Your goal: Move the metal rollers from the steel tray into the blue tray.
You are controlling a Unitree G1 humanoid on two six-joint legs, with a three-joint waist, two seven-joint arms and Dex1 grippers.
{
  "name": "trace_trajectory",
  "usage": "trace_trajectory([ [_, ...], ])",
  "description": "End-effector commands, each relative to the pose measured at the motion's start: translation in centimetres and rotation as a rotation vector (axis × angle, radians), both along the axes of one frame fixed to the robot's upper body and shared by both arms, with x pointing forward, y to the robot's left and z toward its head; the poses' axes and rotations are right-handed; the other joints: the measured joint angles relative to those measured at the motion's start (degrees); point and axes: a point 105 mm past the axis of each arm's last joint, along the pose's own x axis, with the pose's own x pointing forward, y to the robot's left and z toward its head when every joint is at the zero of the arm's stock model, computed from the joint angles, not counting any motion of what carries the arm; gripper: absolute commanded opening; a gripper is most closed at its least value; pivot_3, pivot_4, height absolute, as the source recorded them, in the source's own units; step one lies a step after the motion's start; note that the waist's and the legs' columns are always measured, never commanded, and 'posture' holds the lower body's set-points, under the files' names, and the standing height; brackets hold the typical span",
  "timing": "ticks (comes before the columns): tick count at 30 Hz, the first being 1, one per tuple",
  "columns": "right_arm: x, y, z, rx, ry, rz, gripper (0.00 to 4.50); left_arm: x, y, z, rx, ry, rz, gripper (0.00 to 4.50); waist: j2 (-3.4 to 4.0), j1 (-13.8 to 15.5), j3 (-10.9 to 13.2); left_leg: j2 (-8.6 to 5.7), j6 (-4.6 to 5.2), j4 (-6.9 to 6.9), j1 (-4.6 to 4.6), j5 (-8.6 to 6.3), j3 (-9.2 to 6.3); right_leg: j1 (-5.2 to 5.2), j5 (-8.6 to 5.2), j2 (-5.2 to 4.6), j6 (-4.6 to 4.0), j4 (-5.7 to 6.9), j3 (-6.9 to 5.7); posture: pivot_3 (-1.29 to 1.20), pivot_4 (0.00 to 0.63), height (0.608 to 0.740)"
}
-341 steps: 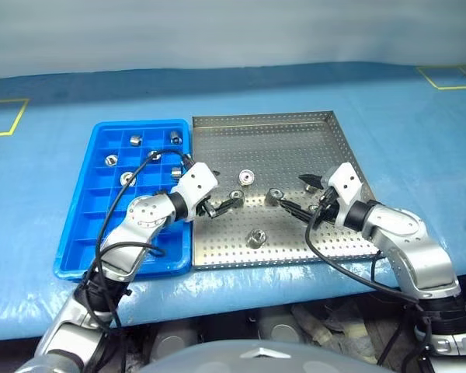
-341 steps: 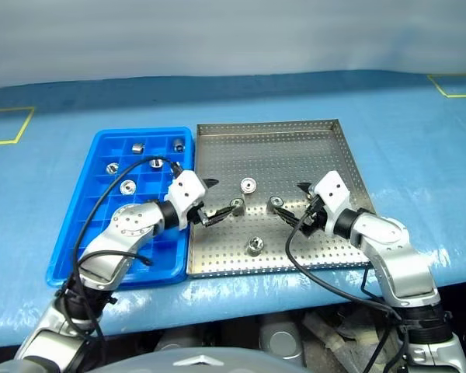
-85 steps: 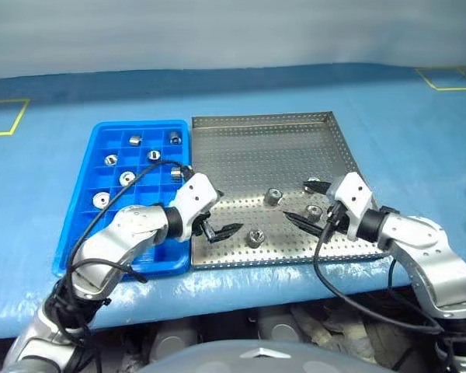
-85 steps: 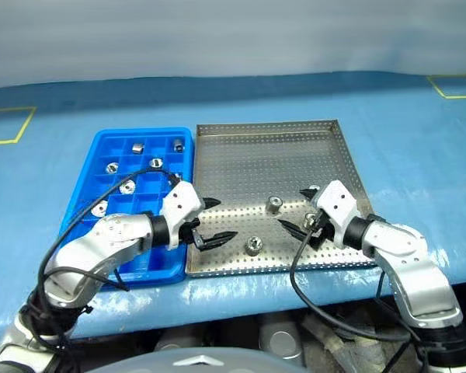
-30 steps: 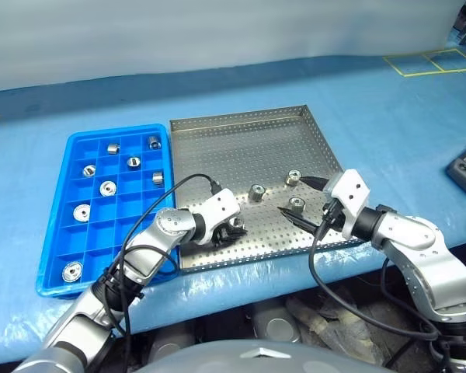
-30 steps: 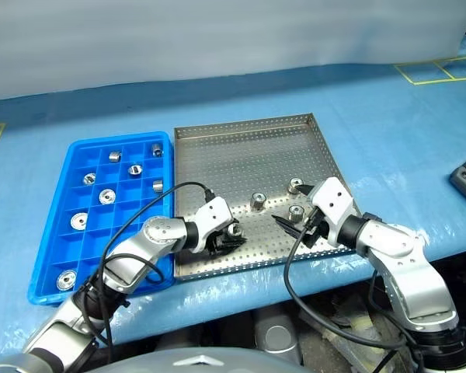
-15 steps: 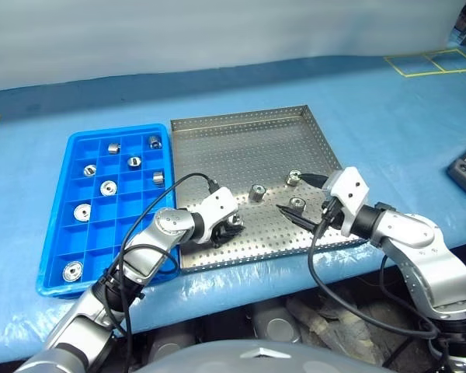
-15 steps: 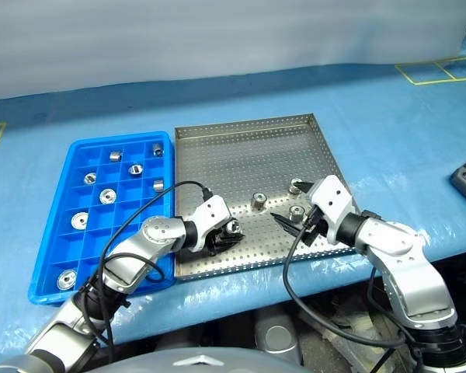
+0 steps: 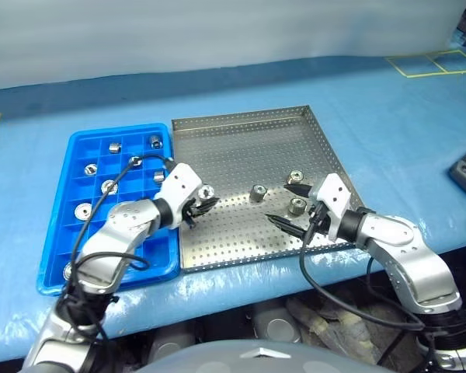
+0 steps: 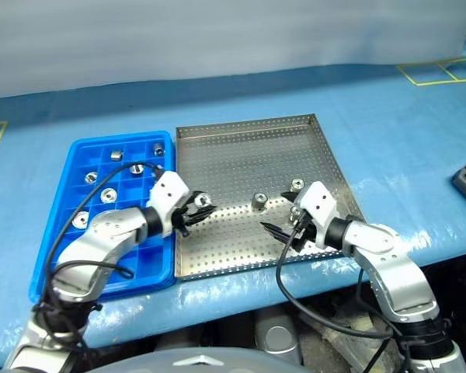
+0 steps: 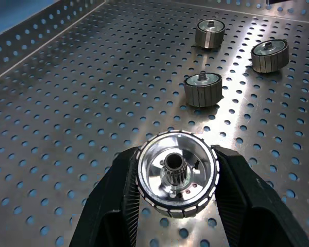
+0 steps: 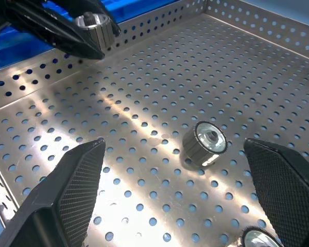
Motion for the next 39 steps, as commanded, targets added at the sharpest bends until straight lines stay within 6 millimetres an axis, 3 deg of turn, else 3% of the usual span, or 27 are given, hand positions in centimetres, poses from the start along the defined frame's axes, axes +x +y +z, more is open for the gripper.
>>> trace_trajectory([
  [1,0.1,1.4,0.2,0.024,-0.001,0.087,4.5,-0.7,2.6,3.0,0.019,-0.113,0.111,1.76,-0.02,0.7,0.0,0.01,-0.01,0.0,0.0,0.0,-0.01,0.0,0.0,0.0,0.0,0.0,-0.01,-0.16,0.15,0.74],
  [6,0.7,2.7,-0.3,0.026,0.019,0.163,4.5,-2.1,7.0,3.9,0.115,-0.166,0.334,1.76,-0.03,3.6,0.0,0.0,-0.21,-0.02,0.0,0.11,-0.05,-0.01,-0.02,-0.03,-0.05,0.0,-0.08,-0.09,0.15,0.74],
  [14,1.5,3.8,-0.3,0.014,0.014,0.237,4.5,-4.7,10.5,2.9,0.171,-0.127,0.556,1.76,-0.06,8.5,0.0,-0.07,-0.22,-0.02,-0.03,0.11,-0.12,0.02,-0.05,-0.38,-0.13,-0.04,-0.51,-0.01,0.15,0.74],
  [22,1.9,4.1,-0.1,0.009,-0.001,0.255,4.5,-4.7,11.2,0.0,0.172,-0.032,0.611,1.76,-0.07,10.0,0.0,-0.12,-0.25,-0.02,-0.09,0.12,-0.23,0.06,-0.13,-0.5,-0.27,-0.06,-0.7,0.0,0.15,0.74],
  [32,1.5,3.5,-0.1,0.008,-0.011,0.226,4.5,-3.4,10.8,-1.5,0.139,0.014,0.59,1.76,-0.08,9.7,0.0,-0.11,-0.27,-0.04,-0.09,0.13,-0.25,0.05,-0.14,-0.49,-0.3,-0.05,-0.73,-0.06,0.15,0.74],
  [39,1.3,3.1,-0.1,0.007,-0.014,0.207,4.5,-2.8,10.3,-1.5,0.138,0.006,0.554,4.02,-0.07,9.6,0.0,-0.1,-0.27,-0.04,-0.07,0.13,-0.24,0.05,-0.14,-0.5,-0.3,-0.05,-0.73,-0.08,0.15,0.74],
])
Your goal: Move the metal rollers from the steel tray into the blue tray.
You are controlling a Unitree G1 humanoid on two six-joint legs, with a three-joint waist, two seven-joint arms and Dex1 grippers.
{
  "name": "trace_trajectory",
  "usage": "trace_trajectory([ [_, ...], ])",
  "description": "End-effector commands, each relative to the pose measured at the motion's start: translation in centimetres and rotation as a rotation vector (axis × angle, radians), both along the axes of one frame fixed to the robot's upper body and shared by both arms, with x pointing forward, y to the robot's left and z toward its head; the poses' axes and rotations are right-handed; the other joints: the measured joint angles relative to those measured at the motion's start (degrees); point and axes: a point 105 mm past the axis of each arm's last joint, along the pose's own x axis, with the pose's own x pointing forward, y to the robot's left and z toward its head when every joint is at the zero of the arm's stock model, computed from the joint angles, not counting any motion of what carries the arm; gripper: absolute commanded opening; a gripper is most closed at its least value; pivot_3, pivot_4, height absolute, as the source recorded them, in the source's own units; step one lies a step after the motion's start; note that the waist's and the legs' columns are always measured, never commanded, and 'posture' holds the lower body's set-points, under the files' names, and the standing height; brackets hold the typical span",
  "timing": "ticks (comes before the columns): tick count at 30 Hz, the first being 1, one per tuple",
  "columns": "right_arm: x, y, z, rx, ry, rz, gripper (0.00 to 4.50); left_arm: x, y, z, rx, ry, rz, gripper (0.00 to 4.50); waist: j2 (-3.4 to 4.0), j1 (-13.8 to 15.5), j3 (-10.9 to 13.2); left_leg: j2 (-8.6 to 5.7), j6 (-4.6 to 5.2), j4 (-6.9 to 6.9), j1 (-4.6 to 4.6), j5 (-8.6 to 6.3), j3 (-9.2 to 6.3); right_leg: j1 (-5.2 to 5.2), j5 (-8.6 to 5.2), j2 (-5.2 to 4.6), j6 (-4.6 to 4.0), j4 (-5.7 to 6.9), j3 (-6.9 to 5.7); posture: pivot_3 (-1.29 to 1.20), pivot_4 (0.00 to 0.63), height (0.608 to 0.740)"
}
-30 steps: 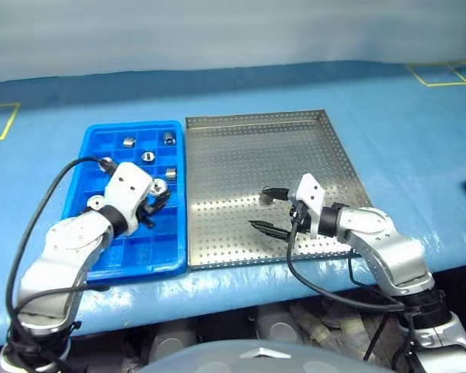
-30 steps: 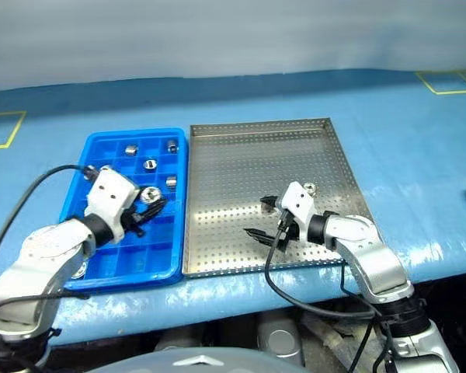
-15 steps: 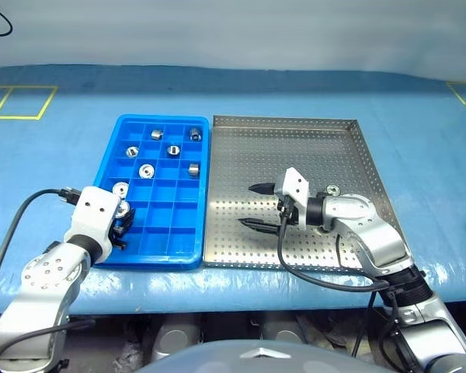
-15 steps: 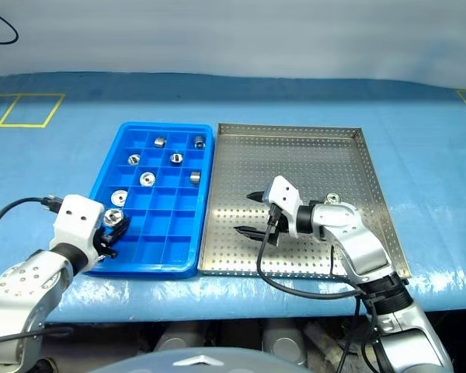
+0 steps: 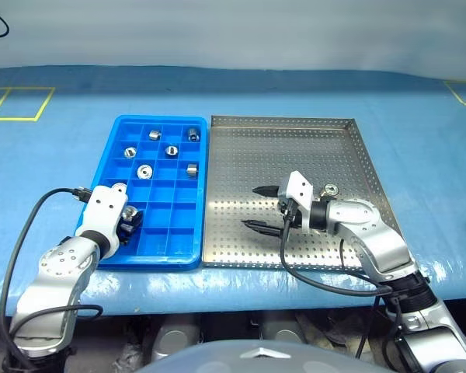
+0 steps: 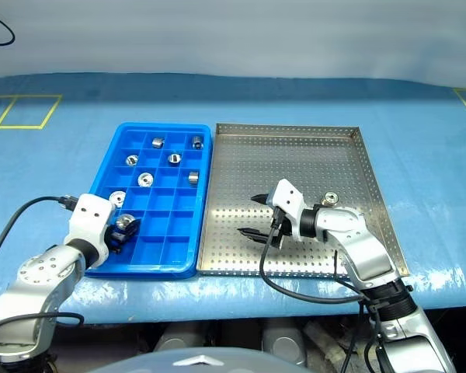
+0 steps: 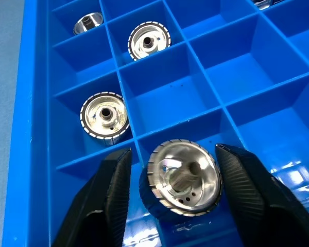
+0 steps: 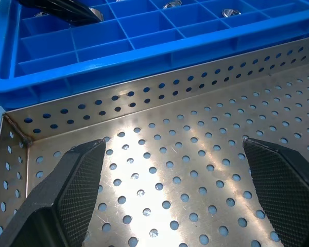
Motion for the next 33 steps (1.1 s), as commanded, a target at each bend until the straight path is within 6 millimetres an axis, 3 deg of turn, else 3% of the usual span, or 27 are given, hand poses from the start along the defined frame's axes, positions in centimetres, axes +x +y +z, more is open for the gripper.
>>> trace_trajectory([
  [1,-0.1,-0.1,1.2,0.017,-0.051,-0.001,4.5,0.4,-0.5,0.7,0.001,-0.039,-0.023,4.31,0.0,0.2,0.0,-0.01,0.0,0.0,0.0,0.0,0.0,0.0,0.0,0.0,0.0,0.0,0.0,-0.08,0.15,0.74],
  [2,-0.1,-0.1,1.2,0.018,-0.052,-0.003,4.5,0.5,-0.6,1.0,0.0,-0.05,-0.025,4.49,0.0,0.3,0.0,-0.02,0.0,0.0,-0.01,0.0,0.0,0.01,0.0,-0.02,0.0,-0.01,0.0,-0.08,0.15,0.74],
  [5,0.3,-0.4,1.4,0.027,-0.066,-0.032,4.5,0.8,-1.9,2.5,-0.07,-0.128,-0.083,4.49,0.0,0.3,0.0,-0.06,0.03,0.0,-0.01,-0.01,0.01,0.02,0.0,-0.08,0.01,-0.02,-0.01,-0.08,0.15,0.74],
  [9,2.2,-1.8,1.7,0.012,-0.118,-0.167,4.5,0.3,-5.2,5.8,-0.217,-0.282,-0.265,4.49,-0.02,0.1,0.0,-0.07,0.03,0.01,-0.04,-0.01,0.0,0.01,0.01,-0.12,0.01,-0.04,-0.02,-0.08,0.15,0.74],
  [12,3.3,-2.9,1.5,-0.009,-0.117,-0.265,4.5,-0.4,-7.2,6.9,-0.259,-0.319,-0.399,4.49,0.0,-0.3,0.0,-0.04,0.0,0.0,-0.04,0.0,0.02,-0.03,-0.01,-0.1,-0.03,-0.01,-0.01,-0.08,0.15,0.74],
  [19,3.5,-4.5,0.9,-0.033,-0.071,-0.345,4.5,-1.2,-11.5,6.1,-0.271,-0.265,-0.665,4.49,0.01,-0.6,0.0,-0.03,-0.02,0.0,-0.01,0.02,0.05,0.01,-0.18,-0.01,-0.31,0.03,0.02,-0.11,0.15,0.74],
  [33,3.9,-6.6,-2.0,0.014,0.083,-0.509,4.5,-0.7,-14.7,4.7,-0.263,-0.23,-0.806,4.49,0.0,-1.4,0.0,0.01,0.05,0.0,0.01,-0.01,0.12,0.01,-0.01,0.1,-0.02,0.0,0.09,-0.12,0.15,0.74],
])
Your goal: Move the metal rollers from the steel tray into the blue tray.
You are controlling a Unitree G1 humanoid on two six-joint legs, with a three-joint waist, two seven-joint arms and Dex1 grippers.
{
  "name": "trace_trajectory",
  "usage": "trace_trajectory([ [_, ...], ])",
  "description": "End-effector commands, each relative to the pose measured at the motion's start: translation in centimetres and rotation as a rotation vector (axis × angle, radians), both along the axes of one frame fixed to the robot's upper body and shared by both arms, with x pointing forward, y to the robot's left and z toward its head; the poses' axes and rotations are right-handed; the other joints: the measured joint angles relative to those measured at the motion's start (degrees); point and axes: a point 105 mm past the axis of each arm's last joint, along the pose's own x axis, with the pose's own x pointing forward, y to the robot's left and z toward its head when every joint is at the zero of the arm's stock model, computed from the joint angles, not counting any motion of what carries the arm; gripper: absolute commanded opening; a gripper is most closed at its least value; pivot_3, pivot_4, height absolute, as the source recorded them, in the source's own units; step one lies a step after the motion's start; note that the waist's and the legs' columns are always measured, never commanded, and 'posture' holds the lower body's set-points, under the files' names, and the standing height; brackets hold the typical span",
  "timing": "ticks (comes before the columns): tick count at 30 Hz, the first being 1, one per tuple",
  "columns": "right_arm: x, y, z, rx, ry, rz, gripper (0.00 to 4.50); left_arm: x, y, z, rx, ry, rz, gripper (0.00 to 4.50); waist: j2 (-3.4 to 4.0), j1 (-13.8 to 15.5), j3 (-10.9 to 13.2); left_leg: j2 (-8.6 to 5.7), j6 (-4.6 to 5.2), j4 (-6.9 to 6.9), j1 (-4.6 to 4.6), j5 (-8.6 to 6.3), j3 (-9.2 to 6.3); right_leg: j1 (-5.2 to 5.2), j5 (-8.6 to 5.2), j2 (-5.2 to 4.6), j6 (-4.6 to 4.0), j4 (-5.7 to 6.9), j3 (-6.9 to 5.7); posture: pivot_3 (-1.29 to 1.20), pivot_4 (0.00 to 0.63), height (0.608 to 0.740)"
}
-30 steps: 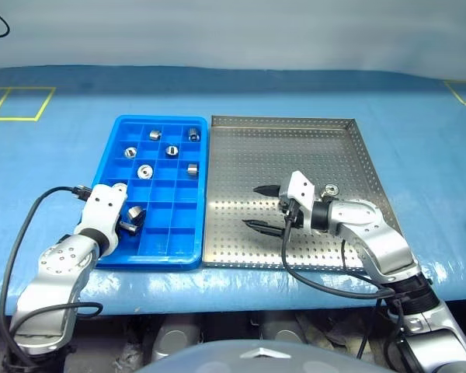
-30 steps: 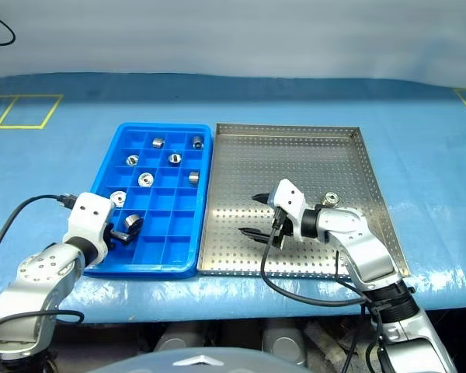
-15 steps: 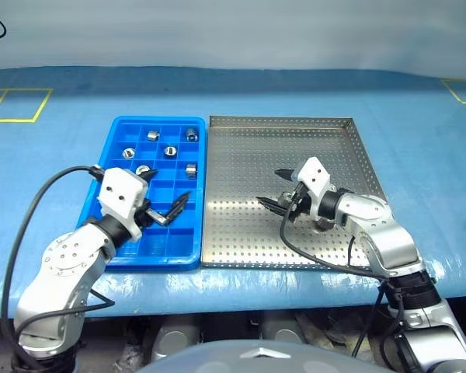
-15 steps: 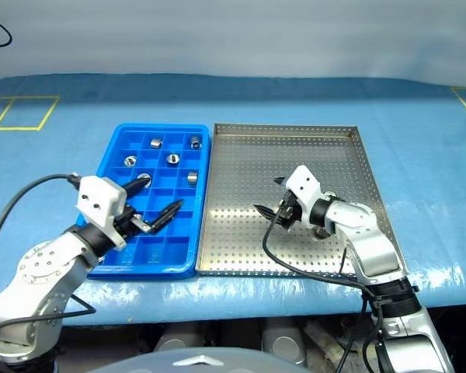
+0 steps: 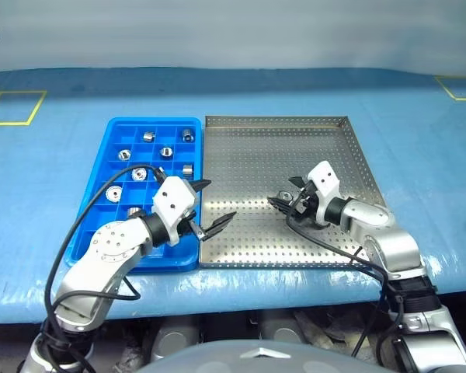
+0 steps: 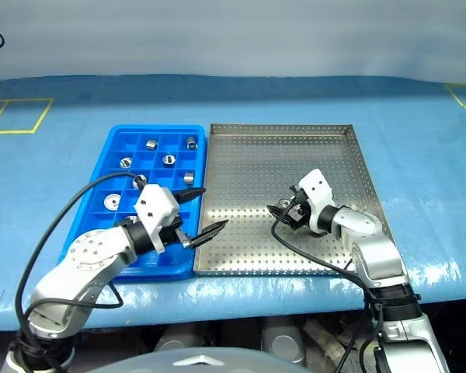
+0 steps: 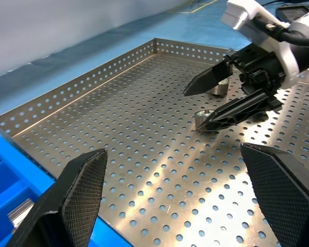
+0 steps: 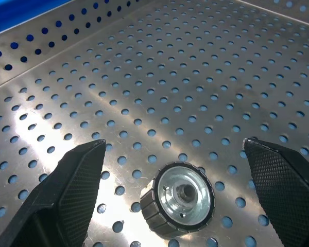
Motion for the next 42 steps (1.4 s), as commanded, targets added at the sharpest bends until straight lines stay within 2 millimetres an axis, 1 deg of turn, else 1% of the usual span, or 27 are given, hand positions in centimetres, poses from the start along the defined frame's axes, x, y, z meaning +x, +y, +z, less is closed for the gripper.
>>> trace_trajectory([
  [1,0.3,-0.7,0.1,0.021,0.006,-0.046,4.5,-0.2,-0.6,0.7,-0.002,-0.047,-0.034,4.49,0.0,0.0,0.0,0.0,0.0,0.0,-0.01,0.0,0.0,-0.01,0.0,0.0,0.0,0.0,0.0,-0.12,0.15,0.74],
  [5,0.3,-0.8,-0.7,0.023,0.043,-0.056,4.5,-0.2,-0.5,0.6,0.001,-0.049,-0.033,4.49,0.0,0.0,0.0,0.0,0.0,0.0,0.0,0.0,0.0,0.0,0.0,0.0,0.0,0.0,0.01,-0.14,0.15,0.74],
  [6,0.2,-0.8,-0.9,0.022,0.053,-0.057,4.32,-0.2,-0.5,0.5,0.003,-0.049,-0.029,4.5,0.0,-0.1,0.0,0.0,0.0,0.0,0.0,0.0,0.0,0.0,0.0,0.0,0.0,0.0,0.01,-0.14,0.15,0.74],
  [8,0.2,-0.8,-1.1,0.016,0.063,-0.054,3.9,-0.1,-0.3,0.5,0.007,-0.05,-0.02,4.5,0.0,-0.1,0.0,0.0,0.0,0.0,0.0,0.0,0.0,0.0,0.0,0.01,0.0,0.0,0.01,-0.14,0.15,0.74],
  [10,0.1,-0.8,-1.2,0.011,0.067,-0.051,3.16,-0.1,-0.2,0.5,0.008,-0.051,-0.016,4.5,0.0,-0.2,0.0,0.0,0.0,0.0,0.0,0.0,0.0,0.0,0.0,0.01,0.01,0.0,0.01,-0.14,0.15,0.74],
  [11,0.1,-0.8,-1.2,0.01,0.067,-0.052,2.95,-0.1,-0.2,0.4,0.008,-0.051,-0.014,4.5,0.0,-0.2,0.0,0.0,0.01,0.0,-0.01,0.0,0.0,0.0,0.0,0.01,0.01,-0.01,0.01,-0.12,0.15,0.74],
  [12,0.2,-0.8,-1.2,0.008,0.065,-0.052,2.54,-0.1,-0.2,0.4,0.008,-0.051,-0.013,4.5,0.0,-0.2,0.0,0.0,0.0,0.0,0.0,0.0,0.0,0.0,0.0,0.01,0.01,0.0,0.01,-0.12,0.15,0.74],
  [13,0.2,-0.7,-1.2,0.006,0.063,-0.051,2.24,-0.1,-0.1,0.4,0.009,-0.051,-0.011,4.5,0.0,-0.1,0.0,0.0,0.01,0.0,-0.01,0.0,0.0,0.0,0.01,0.01,0.02,-0.01,0.0,-0.12,0.15,0.74],
  [14,0.1,-0.7,-1.2,0.005,0.063,-0.05,1.97,-0.2,-0.1,0.4,0.01,-0.052,-0.01,4.5,0.0,-0.1,0.0,0.0,0.01,0.0,0.0,0.0,0.0,0.0,0.01,0.01,0.02,-0.01,0.01,-0.12,0.15,0.74],
  [15,0.1,-0.6,-1.1,0.005,0.063,-0.047,1.84,-0.2,-0.1,0.4,0.011,-0.052,-0.009,4.5,0.0,-0.2,0.0,0.0,0.01,0.0,0.0,0.0,0.0,0.0,0.01,0.01,0.03,-0.01,0.0,-0.12,0.15,0.74],
  [22,0.2,-0.4,-0.8,0.003,0.036,-0.051,1.84,-0.2,0.1,0.4,0.008,-0.05,-0.008,4.5,0.0,-0.2,0.0,0.0,0.01,0.0,0.0,0.0,0.0,0.0,0.01,0.02,0.03,-0.01,0.0,-0.13,0.15,0.74],
  [24,0.4,0.0,0.0,0.009,-0.001,-0.04,1.84,-0.3,0.4,0.5,-0.004,-0.044,-0.001,4.5,0.0,-0.2,0.0,0.0,0.01,0.0,0.0,0.0,0.0,0.0,0.01,0.02,0.03,-0.01,0.0,-0.13,0.15,0.74],
  [28,0.8,1.8,2.3,0.041,-0.087,0.013,1.84,-1.1,1.8,0.7,-0.019,-0.027,0.05,4.5,0.02,-1.0,0.0,0.03,0.0,0.0,-0.02,0.0,0.0,-0.04,0.01,0.02,0.03,0.0,0.01,-0.13,0.15,0.74],
  [32,1.0,4.7,4.2,0.067,-0.148,0.122,1.84,-1.7,3.7,0.6,0.02,-0.031,0.135,4.5,0.04,-1.6,0.0,0.05,0.0,-0.01,-0.01,0.0,0.01,-0.06,0.01,0.02,0.03,0.0,0.03,-0.1,0.15,0.74],
  [36,1.7,8.9,6.4,0.104,-0.221,0.263,1.84,-2.0,6.2,1.6,0.041,-0.07,0.252,4.5,0.03,-1.5,0.0,0.06,0.0,-0.01,0.02,0.0,-0.05,-0.05,0.01,0.04,0.03,0.03,-0.01,-0.06,0.15,0.74],
  [38,2.1,10.4,7.1,0.112,-0.251,0.307,1.84,-2.3,6.7,1.8,0.051,-0.079,0.279,4.5,0.03,-1.2,0.0,0.06,-0.06,-0.01,0.02,0.03,-0.06,-0.06,0.02,0.06,0.02,0.05,-0.03,-0.03,0.15,0.74],
  [42,2.7,14.3,8.9,0.177,-0.299,0.423,1.84,-3.3,7.4,1.5,0.068,-0.066,0.325,4.5,0.04,-0.3,0.0,0.03,-0.08,-0.05,0.01,0.04,-0.09,-0.06,0.01,0.01,0.0,0.01,-0.05,0.02,0.15,0.74],
])
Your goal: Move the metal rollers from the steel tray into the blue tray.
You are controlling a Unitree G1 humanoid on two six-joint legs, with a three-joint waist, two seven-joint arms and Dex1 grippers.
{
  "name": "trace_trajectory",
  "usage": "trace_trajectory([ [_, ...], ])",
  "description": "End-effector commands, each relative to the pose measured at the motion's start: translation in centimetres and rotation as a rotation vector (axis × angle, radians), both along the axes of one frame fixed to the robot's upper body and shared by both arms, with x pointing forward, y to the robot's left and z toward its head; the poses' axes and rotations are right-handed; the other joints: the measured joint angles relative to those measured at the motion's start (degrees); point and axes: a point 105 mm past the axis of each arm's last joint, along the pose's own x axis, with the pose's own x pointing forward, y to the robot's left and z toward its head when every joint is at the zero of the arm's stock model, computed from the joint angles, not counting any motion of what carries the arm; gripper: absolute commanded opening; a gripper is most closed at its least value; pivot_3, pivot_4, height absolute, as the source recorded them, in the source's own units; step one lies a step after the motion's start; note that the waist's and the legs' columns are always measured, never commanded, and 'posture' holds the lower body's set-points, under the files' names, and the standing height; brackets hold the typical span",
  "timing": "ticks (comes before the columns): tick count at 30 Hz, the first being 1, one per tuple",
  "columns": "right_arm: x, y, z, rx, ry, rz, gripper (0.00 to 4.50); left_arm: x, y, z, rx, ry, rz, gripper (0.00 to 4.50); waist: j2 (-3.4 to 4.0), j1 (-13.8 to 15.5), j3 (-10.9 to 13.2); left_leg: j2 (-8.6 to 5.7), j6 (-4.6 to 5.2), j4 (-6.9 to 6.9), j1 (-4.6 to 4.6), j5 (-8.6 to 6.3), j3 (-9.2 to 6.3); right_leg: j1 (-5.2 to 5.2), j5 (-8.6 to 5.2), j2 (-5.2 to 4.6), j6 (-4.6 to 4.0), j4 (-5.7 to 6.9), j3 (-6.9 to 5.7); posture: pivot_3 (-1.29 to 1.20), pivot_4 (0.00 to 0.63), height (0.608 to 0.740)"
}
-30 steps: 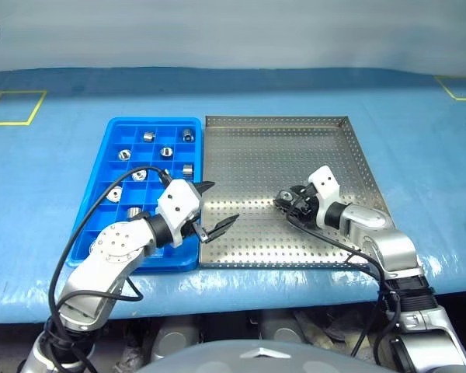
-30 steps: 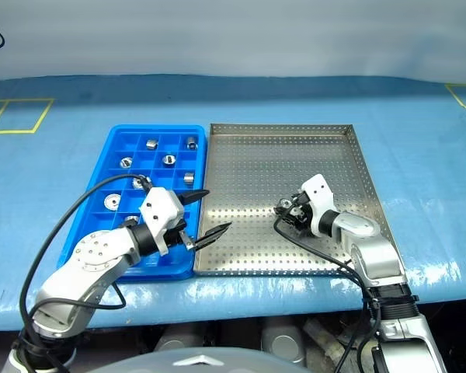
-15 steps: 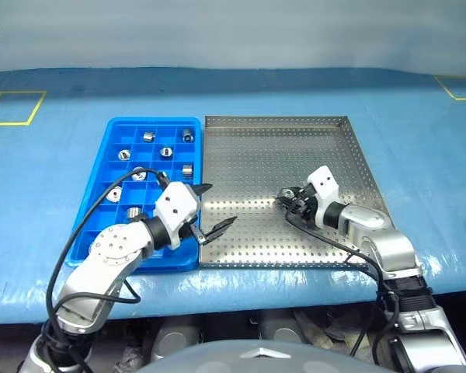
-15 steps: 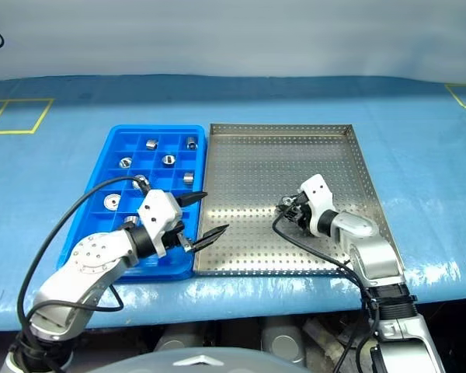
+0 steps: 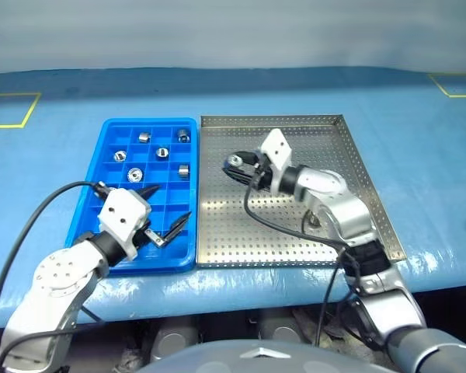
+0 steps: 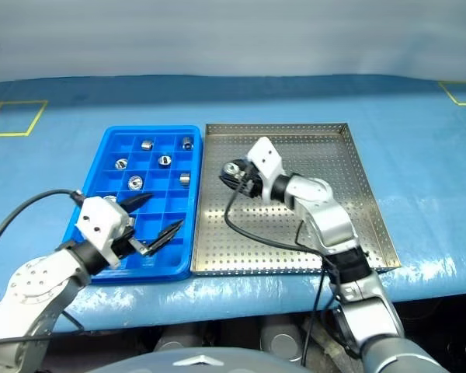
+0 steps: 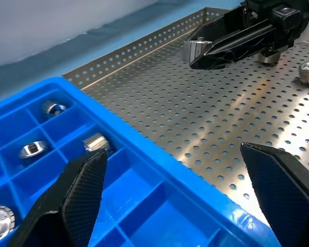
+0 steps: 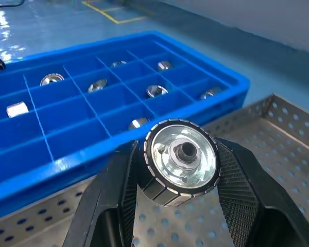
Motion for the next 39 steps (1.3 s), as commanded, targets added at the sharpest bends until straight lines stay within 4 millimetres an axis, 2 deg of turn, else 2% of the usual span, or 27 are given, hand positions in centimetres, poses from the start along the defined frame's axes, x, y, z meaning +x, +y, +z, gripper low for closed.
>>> trace_trajectory([
  [1,0.1,3.0,1.7,0.04,-0.059,0.11,1.84,-1.0,-0.2,0.9,0.003,-0.031,0.009,4.5,0.01,0.6,0.0,-0.01,0.01,-0.03,-0.01,0.0,0.0,-0.02,0.0,-0.01,0.0,0.0,0.0,0.04,0.15,0.74],
  [5,-0.4,6.2,1.3,0.039,-0.023,0.242,1.84,-1.8,-0.3,0.7,-0.01,-0.022,0.037,4.5,0.01,1.7,0.0,-0.02,-0.01,-0.13,-0.03,-0.02,-0.09,-0.04,-0.03,-0.05,-0.06,-0.01,-0.09,0.08,0.15,0.74],
  [8,-0.9,8.5,0.3,0.013,0.015,0.328,1.84,-2.4,0.0,0.6,-0.01,-0.013,0.077,4.5,0.01,2.4,0.0,-0.02,-0.04,-0.2,-0.05,-0.02,-0.2,-0.05,-0.09,-0.08,-0.16,-0.01,-0.2,0.12,0.15,0.74],
  [14,-1.6,11.0,-1.1,-0.026,0.052,0.419,1.84,-3.2,0.2,0.4,-0.013,-0.004,0.122,4.5,0.05,3.7,0.0,-0.05,-0.2,-0.25,-0.1,0.0,-0.56,-0.01,-0.25,-0.12,-0.42,0.01,-0.61,0.18,0.15,0.74],
  [21,-1.2,12.3,-2.1,-0.043,0.086,0.425,1.84,-3.3,0.1,0.2,-0.018,-0.001,0.138,4.5,0.07,4.4,0.0,-0.03,-0.63,-0.52,-0.08,0.24,-1.01,0.01,-0.33,-0.06,-0.56,0.07,-0.93,0.2,0.15,0.74],
  [31,0.1,12.2,-3.5,-0.088,0.111,0.368,1.84,-3.2,0.1,0.3,-0.011,-0.002,0.139,4.5,0.07,4.5,0.0,0.01,-0.98,-0.82,-0.06,0.44,-1.42,0.01,-0.49,-0.02,-0.83,0.1,-1.21,0.19,0.15,0.74],
  [33,0.1,12.1,-3.6,-0.094,0.114,0.369,2.58,-3.2,0.0,0.2,-0.011,-0.001,0.138,4.5,0.07,4.5,0.0,0.01,-1.02,-0.88,-0.06,0.47,-1.47,0.01,-0.5,-0.01,-0.86,0.1,-1.24,0.19,0.15,0.74],
  [34,0.2,12.0,-3.6,-0.094,0.105,0.365,2.8,-3.1,0.0,0.2,-0.011,-0.001,0.135,4.5,0.07,4.5,0.0,0.01,-1.03,-0.89,-0.06,0.48,-1.49,0.01,-0.51,-0.01,-0.86,0.1,-1.26,0.19,0.15,0.74],
  [39,0.6,11.9,-2.5,-0.042,0.055,0.332,4.46,-2.9,-0.1,0.2,-0.01,-0.001,0.126,4.5,0.08,4.5,0.0,0.01,-1.07,-0.91,-0.07,0.5,-1.56,0.02,-0.52,-0.01,-0.88,0.1,-1.29,0.17,0.15,0.74],
])
